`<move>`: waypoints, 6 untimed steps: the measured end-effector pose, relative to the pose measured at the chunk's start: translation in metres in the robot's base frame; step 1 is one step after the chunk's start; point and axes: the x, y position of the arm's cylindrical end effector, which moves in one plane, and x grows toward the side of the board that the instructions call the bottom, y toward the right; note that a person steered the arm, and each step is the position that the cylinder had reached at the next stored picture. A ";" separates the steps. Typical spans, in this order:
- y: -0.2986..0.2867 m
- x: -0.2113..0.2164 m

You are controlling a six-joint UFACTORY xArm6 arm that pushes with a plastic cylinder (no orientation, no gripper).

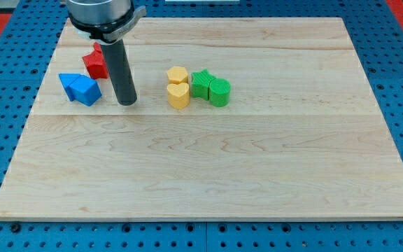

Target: Slide the heart into the green circle

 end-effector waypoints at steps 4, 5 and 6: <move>0.045 0.000; 0.061 0.000; 0.086 0.000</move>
